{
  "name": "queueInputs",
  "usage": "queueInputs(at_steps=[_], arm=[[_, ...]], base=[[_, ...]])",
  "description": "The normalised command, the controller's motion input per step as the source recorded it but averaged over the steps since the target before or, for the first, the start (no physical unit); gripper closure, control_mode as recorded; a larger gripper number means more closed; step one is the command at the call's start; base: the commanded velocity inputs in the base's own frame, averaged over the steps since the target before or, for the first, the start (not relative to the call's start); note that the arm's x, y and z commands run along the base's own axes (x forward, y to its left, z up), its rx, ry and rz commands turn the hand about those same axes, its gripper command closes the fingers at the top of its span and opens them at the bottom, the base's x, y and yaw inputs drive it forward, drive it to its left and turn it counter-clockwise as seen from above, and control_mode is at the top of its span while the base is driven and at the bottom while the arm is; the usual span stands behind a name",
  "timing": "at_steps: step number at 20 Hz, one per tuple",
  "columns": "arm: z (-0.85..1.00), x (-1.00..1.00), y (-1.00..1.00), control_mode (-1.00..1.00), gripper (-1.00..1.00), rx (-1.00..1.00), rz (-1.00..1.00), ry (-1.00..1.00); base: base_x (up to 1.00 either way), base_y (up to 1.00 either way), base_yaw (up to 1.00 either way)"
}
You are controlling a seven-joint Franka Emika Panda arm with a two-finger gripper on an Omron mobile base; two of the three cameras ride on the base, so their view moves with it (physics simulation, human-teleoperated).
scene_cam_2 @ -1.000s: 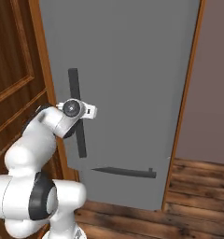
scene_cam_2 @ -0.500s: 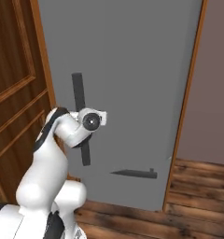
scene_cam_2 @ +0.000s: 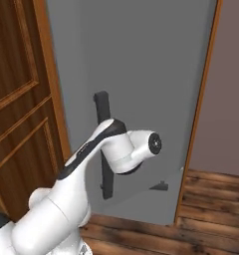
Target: Take the cupcake and cake from the fridge and place them on the empty tray on the dining counter.
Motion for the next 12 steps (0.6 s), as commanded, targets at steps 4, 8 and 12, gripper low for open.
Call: queueInputs(at_steps=[4, 8, 12], arm=[[0.0, -1.0, -1.0, -1.0, 1.0, 0.11, 0.0, -0.34], [0.02, -0.94, -0.08, -1.0, -1.0, -0.17, -0.3, -0.6], [0.46, -0.64, -0.04, -1.0, -1.0, -0.06, -0.6, -0.37]], base=[[0.0, 0.0, 0.0], [0.0, 0.0, 0.0], [0.0, 0.0, 0.0]])
